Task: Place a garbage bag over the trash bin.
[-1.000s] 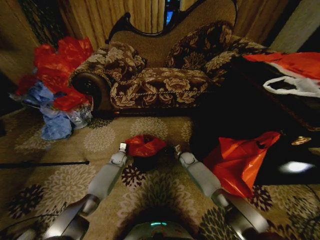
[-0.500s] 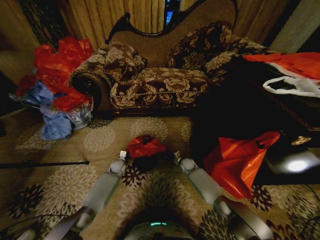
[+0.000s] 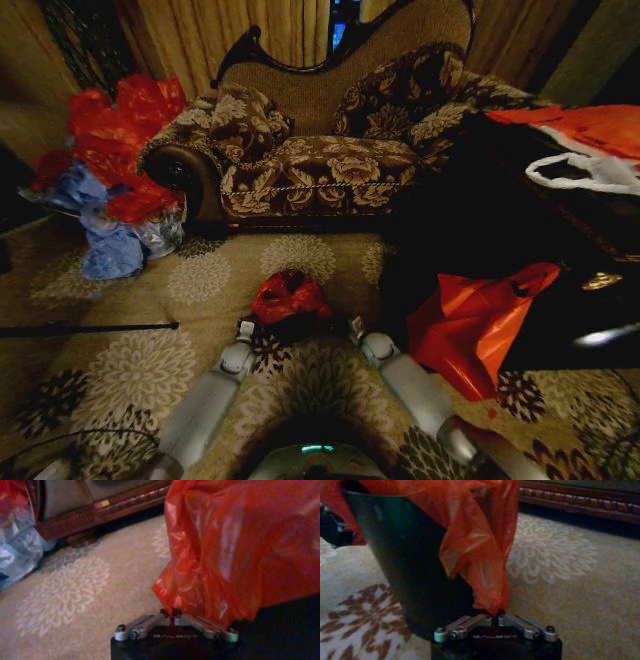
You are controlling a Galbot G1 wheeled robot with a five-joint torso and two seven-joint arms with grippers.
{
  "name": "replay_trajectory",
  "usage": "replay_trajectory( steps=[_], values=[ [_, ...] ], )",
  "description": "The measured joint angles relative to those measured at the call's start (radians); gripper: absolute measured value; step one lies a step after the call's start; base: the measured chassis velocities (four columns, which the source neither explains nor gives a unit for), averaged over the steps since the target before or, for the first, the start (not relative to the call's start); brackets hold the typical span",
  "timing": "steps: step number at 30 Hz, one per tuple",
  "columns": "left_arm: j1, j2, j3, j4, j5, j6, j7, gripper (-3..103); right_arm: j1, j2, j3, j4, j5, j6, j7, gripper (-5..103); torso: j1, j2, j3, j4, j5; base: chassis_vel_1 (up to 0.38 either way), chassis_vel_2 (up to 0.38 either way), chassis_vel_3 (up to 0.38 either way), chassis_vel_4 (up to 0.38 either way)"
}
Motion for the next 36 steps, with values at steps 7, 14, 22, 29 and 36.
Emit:
replay_trajectory(
  steps=[7,14,22,29,36],
  values=[
    [0.062,-0.018,-0.015,-0.003,0.064,-0.068,-0.014,0,-0.071,-0.006,0.016,0.041,-0.054,0.021,0.035,0,0.0,0.0,0.0,0.0,0.0,0.0,0.0,0.0,0.0],
    [0.097,-0.034,-0.023,0.032,0.154,-0.15,-0.03,0,-0.115,-0.006,0.032,0.061,-0.112,0.055,0.05,0,0.0,0.0,0.0,0.0,-0.0001,0.0,0.0,0.0,0.0],
    [0.098,-0.049,-0.022,0.036,0.164,-0.173,-0.042,0,-0.164,-0.017,0.067,0.157,-0.057,0.014,0.111,0,0.0,0.0,0.0,0.0003,-0.0001,0.0,0.0,0.0,0.0],
    [0.092,-0.039,-0.023,0.024,0.148,-0.18,-0.05,0,-0.264,-0.079,0.154,0.415,0.307,-0.095,0.231,21,0.0,0.0,0.0,-0.0002,0.0,0.0,0.0,0.0,0.0],
    [0.092,-0.042,-0.023,0.036,0.147,-0.183,-0.049,0,-0.271,-0.047,0.195,0.597,0.836,-0.227,0.47,43,0.0,0.0,0.0,0.0001,-0.0001,0.0,0.0,0.0,0.0]
  ],
)
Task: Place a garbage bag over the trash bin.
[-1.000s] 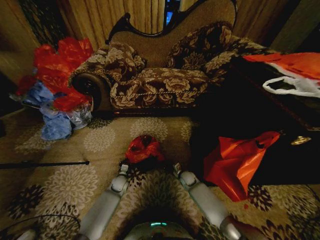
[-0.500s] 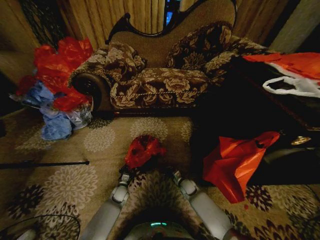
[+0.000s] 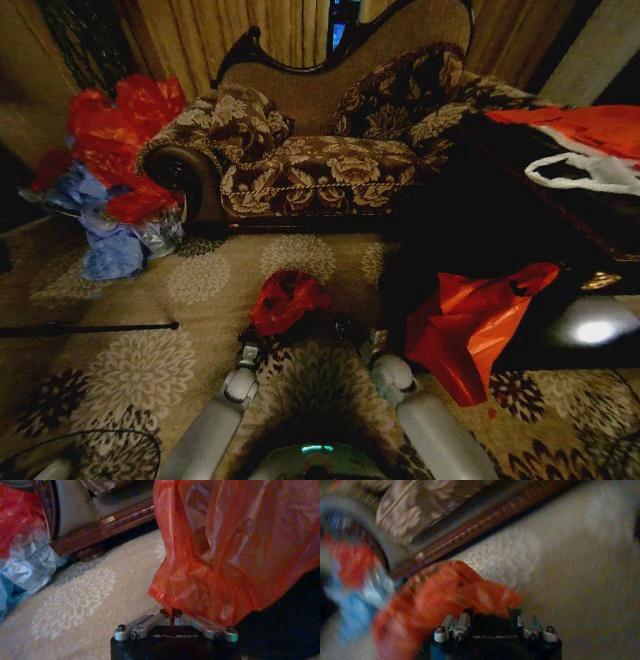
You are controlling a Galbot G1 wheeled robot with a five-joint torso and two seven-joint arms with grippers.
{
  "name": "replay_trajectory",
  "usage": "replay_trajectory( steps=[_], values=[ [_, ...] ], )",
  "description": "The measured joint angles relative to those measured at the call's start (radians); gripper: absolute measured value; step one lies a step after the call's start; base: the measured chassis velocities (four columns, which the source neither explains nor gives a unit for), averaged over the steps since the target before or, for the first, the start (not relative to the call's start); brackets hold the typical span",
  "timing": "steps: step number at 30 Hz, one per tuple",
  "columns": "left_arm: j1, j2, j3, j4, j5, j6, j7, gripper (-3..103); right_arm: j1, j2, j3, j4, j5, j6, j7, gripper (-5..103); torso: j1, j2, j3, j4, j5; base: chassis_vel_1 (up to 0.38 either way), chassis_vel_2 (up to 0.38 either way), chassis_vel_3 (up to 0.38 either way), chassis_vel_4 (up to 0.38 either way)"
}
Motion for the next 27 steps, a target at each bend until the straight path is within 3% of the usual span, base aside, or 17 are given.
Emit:
replay_trajectory(
  steps=[2,3,4,8,10,16,23,25,27],
  values=[
    [0.0,0.0,0.0,0.001,0.0,-0.001,0.0,0,0.022,0.024,0.013,0.032,0.19,-0.032,0.101,54,0.0,0.0,0.0,0.0001,0.0001,0.0,0.0,0.0,0.0],
    [-0.002,0.001,0.001,0.004,0.0,-0.002,0.001,0,0.044,0.051,0.024,0.049,0.361,-0.044,0.189,59,0.0,0.0,0.0,0.0,-0.0001,0.0,0.0,0.0,0.0],
    [-0.002,0.001,0.001,0.004,0.0,-0.002,0.001,0,0.044,0.051,0.024,0.049,0.361,-0.044,0.189,59,0.0,0.0,0.0,0.0,-0.0001,0.0,0.0,0.0,0.0],
    [-0.012,0.002,0.0,0.011,-0.001,-0.004,0.0,0,0.091,0.121,0.072,0.03,0.609,-0.047,0.313,81,0.0,0.0,0.0,0.0001,-0.0001,0.0,0.0,0.0,0.0],
    [-0.014,0.003,0.001,0.013,-0.002,-0.005,0.0,0,0.099,0.132,0.079,0.016,0.627,-0.044,0.324,81,0.0,0.0,0.0,0.0001,0.0002,0.0,0.0,0.0,0.0],
    [-0.019,0.0,0.003,0.022,-0.002,-0.009,0.0,0,0.144,0.188,0.107,-0.082,0.626,-0.032,0.328,100,0.0,0.0,0.0,-0.0001,-0.0001,0.0,0.0,0.0,0.0],
    [-0.03,-0.002,0.006,0.029,-0.002,-0.011,0.001,0,0.165,0.227,0.122,-0.138,0.591,-0.029,0.292,103,0.0,0.0,0.0,0.0,0.0001,0.0,0.0,0.0,0.0],
    [-0.032,-0.003,0.006,0.03,-0.003,-0.012,0.001,0,0.167,0.234,0.126,-0.147,0.587,-0.029,0.284,100,0.0,0.0,0.0,-0.0001,0.0001,0.0,0.0,0.0,0.0],
    [-0.033,-0.003,0.006,0.03,-0.003,-0.012,0.001,0,0.165,0.244,0.129,-0.163,0.574,-0.028,0.269,91,0.0,0.0,0.0,0.0,0.0001,0.0,0.0,0.0,0.0]
  ],
)
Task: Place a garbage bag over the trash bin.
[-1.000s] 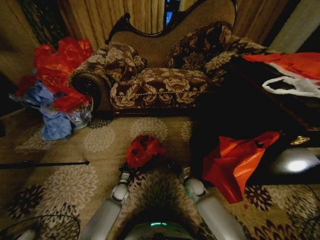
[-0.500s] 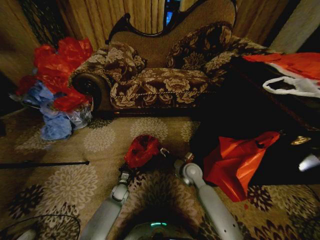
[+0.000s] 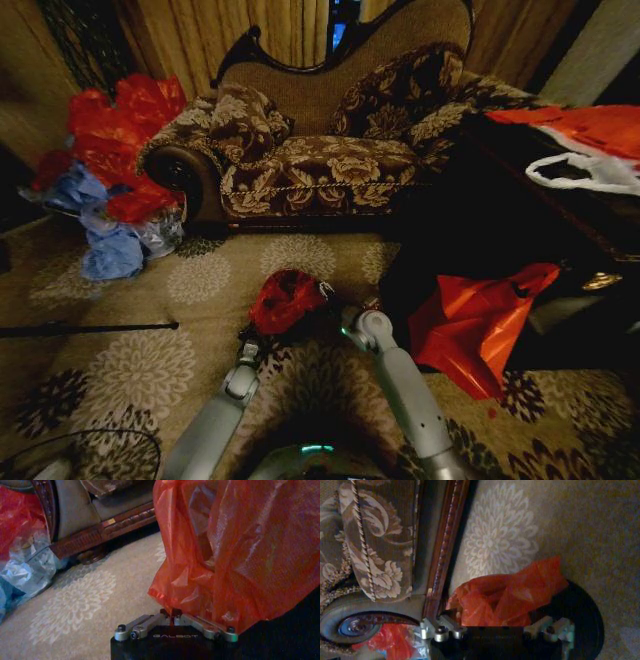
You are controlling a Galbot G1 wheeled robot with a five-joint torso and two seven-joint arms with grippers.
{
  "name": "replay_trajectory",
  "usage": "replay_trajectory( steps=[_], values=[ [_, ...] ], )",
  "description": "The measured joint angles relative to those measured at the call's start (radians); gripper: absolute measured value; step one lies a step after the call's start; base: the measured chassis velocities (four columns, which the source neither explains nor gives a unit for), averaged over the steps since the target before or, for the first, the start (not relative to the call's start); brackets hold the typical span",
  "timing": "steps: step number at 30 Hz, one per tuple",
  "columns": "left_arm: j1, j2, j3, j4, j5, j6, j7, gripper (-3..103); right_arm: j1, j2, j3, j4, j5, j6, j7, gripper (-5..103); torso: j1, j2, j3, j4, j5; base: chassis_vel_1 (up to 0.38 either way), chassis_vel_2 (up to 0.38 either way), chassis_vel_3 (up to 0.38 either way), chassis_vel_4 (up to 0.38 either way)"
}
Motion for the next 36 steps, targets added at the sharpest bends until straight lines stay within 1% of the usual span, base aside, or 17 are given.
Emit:
replay_trajectory(
  steps=[1,4,5,8,10,13,14,17,19,20,22,23,25,27,31,36],
  values=[
    [0.0,0.0,0.0,0.0,0.0,0.0,0.0,0,0.0,0.0,0.0,0.0,0.0,0.0,0.0,91,0.0,0.0,0.0,0.0,0.0,0.0,0.0,0.0,0.0],
    [0.0,0.0,-0.001,-0.002,-0.001,0.0,0.0,0,-0.009,0.001,-0.003,-0.004,-0.015,-0.003,-0.017,75,0.0,0.0,0.0,-0.0002,0.0,0.0,0.0,0.0,0.0],
    [0.0,0.0,-0.001,-0.002,-0.001,0.0,0.0,0,-0.009,0.001,-0.003,-0.004,-0.015,-0.003,-0.017,75,0.0,0.0,0.0,-0.0002,0.0,0.0,0.0,0.0,0.0],
    [0.0,0.0,-0.003,-0.004,-0.002,0.0,0.0,0,-0.007,0.003,-0.008,-0.019,-0.042,-0.006,-0.03,58,0.0,0.0,0.0,-0.0001,0.0,0.0,0.0,0.0,0.0],
    [0.0,0.0,-0.003,-0.004,-0.002,0.0,0.0,0,-0.006,0.003,-0.01,-0.023,-0.049,-0.007,-0.034,58,0.0,0.0,0.0,0.0,0.0,0.0,0.0,0.0,0.0],
    [0.0,-0.002,-0.004,-0.004,-0.002,-0.001,0.0,0,-0.005,0.004,-0.017,-0.037,-0.083,-0.007,-0.053,42,0.0,0.0,0.0,-0.0001,0.0,0.0,0.0,0.0,0.0],
    [0.0,-0.002,-0.004,-0.004,-0.002,-0.001,0.0,0,-0.005,0.004,-0.017,-0.037,-0.083,-0.007,-0.053,42,0.0,0.0,0.0,-0.0001,0.0,0.0,0.0,0.0,0.0],
    [0.0,-0.002,-0.004,-0.005,-0.003,-0.003,0.0,0,-0.006,0.002,-0.02,-0.038,-0.094,-0.008,-0.062,26,0.0,0.0,0.0,0.0,0.0001,0.0,0.0,0.0,0.0],
    [0.0,-0.002,-0.004,-0.005,-0.003,-0.004,0.0,0,-0.007,0.002,-0.021,-0.038,-0.098,-0.008,-0.065,26,0.0,0.0,0.0,0.0,0.0001,0.0,0.0,0.0,0.0],
    [-0.001,-0.003,-0.004,-0.005,-0.003,-0.004,0.001,0,-0.007,0.001,-0.022,-0.036,-0.103,-0.008,-0.069,17,0.0,0.0,0.0,-0.0003,-0.0002,0.0,0.0,0.0,0.0],
    [-0.002,-0.003,-0.004,-0.005,-0.003,-0.004,0.001,0,-0.007,0.001,-0.024,-0.035,-0.106,-0.008,-0.071,17,0.0,0.0,0.0,-0.0004,-0.0002,0.0,0.0,0.0,0.0],
    [-0.004,-0.002,-0.004,-0.004,-0.004,-0.004,0.001,0,-0.008,0.002,-0.025,-0.033,-0.109,-0.008,-0.074,10,0.0,0.0,-0.001,-0.0006,-0.0001,0.0,0.0,0.0,0.0],
    [-0.004,-0.002,-0.004,-0.003,-0.004,-0.005,0.001,0,-0.008,0.002,-0.026,-0.033,-0.11,-0.008,-0.075,10,0.0,0.0,-0.001,-0.0006,-0.0002,0.0,0.0,0.0,0.0],
    [-0.005,-0.002,-0.005,0.001,-0.005,-0.007,0.002,0,-0.012,0.002,-0.028,-0.024,-0.115,-0.008,-0.076,3,0.0,0.0,0.0,-0.0004,0.0001,0.0,0.0,0.0,0.0],
    [-0.005,-0.003,-0.005,0.005,-0.006,-0.009,0.002,0,-0.023,-0.011,-0.039,-0.004,-0.125,-0.018,-0.081,0,0.0,0.0,0.0,-0.0003,0.0,0.0,0.0,0.0,0.0],
    [-0.006,-0.006,-0.006,0.009,-0.007,-0.012,0.003,0,-0.024,-0.016,-0.045,0.0,-0.136,-0.023,-0.088,0,0.0,0.0,0.0,-0.0002,0.0,0.0,0.0,0.0,0.0]
  ],
)
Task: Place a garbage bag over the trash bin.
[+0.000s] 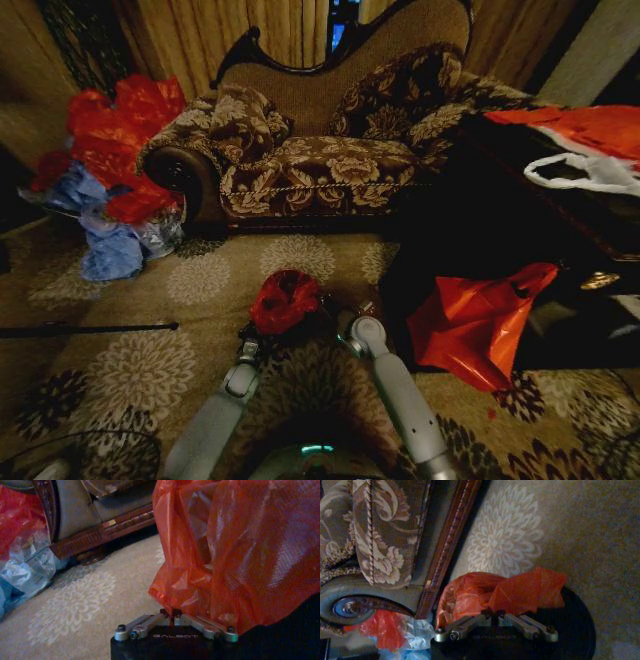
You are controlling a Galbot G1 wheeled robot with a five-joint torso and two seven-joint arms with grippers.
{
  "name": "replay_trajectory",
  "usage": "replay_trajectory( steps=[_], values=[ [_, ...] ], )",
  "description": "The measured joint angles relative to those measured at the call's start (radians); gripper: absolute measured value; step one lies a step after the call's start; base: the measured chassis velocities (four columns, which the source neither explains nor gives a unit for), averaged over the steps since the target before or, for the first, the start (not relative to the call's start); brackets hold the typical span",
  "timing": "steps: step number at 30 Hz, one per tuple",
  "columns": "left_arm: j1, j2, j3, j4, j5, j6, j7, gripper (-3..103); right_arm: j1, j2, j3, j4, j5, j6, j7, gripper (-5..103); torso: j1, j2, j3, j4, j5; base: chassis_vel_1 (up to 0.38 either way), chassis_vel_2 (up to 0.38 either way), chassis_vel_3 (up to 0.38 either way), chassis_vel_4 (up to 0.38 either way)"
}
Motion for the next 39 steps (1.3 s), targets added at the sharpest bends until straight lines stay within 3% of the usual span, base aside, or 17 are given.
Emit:
replay_trajectory(
  steps=[8,21,29,33,34,39],
  values=[
    [-0.005,0.0,-0.001,-0.002,-0.02,0.001,-0.001,0,0.0,0.0,0.003,0.026,0.008,-0.001,0.005,0,0.0,0.0,0.0,0.0009,0.0001,0.0,0.0,0.0,0.0],
    [0.008,0.004,-0.007,-0.012,-0.028,0.003,-0.001,0,-0.004,-0.01,0.011,0.05,0.021,0.0,0.019,0,0.0,0.0,0.0,0.0002,0.0,0.0,0.0,0.0,0.0],
    [0.018,0.006,-0.009,-0.013,-0.034,-0.003,0.0,0,-0.035,-0.035,0.009,0.048,-0.026,-0.009,0.03,0,0.0,0.0,0.0,0.0001,-0.0001,0.0,0.0,0.0,0.0],
    [0.033,0.003,-0.013,0.007,-0.029,-0.011,0.0,0,-0.072,-0.04,-0.015,0.012,-0.164,-0.021,0.003,0,0.0,0.0,0.0,0.0002,-0.0001,0.0,0.0,0.0,0.0],
    [0.032,0.002,-0.013,0.021,-0.028,-0.015,0.0,0,-0.075,-0.029,-0.024,-0.023,-0.242,-0.019,-0.026,0,0.0,0.0,0.0,0.0001,0.0002,0.0,0.0,0.0,0.0],
    [0.004,-0.007,-0.008,0.07,-0.026,-0.024,0.003,0,-0.054,0.01,-0.03,-0.111,-0.352,-0.004,-0.088,0,0.0,0.0,0.0,0.0001,0.0001,0.0,0.0,0.0,0.0]
  ],
)
